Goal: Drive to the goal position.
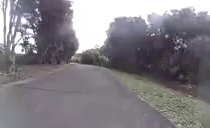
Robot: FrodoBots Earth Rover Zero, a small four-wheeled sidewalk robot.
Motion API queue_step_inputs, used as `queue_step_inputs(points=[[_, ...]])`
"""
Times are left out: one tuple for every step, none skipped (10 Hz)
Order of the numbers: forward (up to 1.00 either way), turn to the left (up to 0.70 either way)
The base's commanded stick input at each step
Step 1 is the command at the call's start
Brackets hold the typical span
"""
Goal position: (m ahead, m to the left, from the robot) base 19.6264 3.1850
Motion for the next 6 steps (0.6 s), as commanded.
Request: queue_step_inputs(points=[[1.0,0.18],[1.0,0.0],[1.0,0.0],[1.0,0.0],[1.0,0.0],[1.0,0.0]])
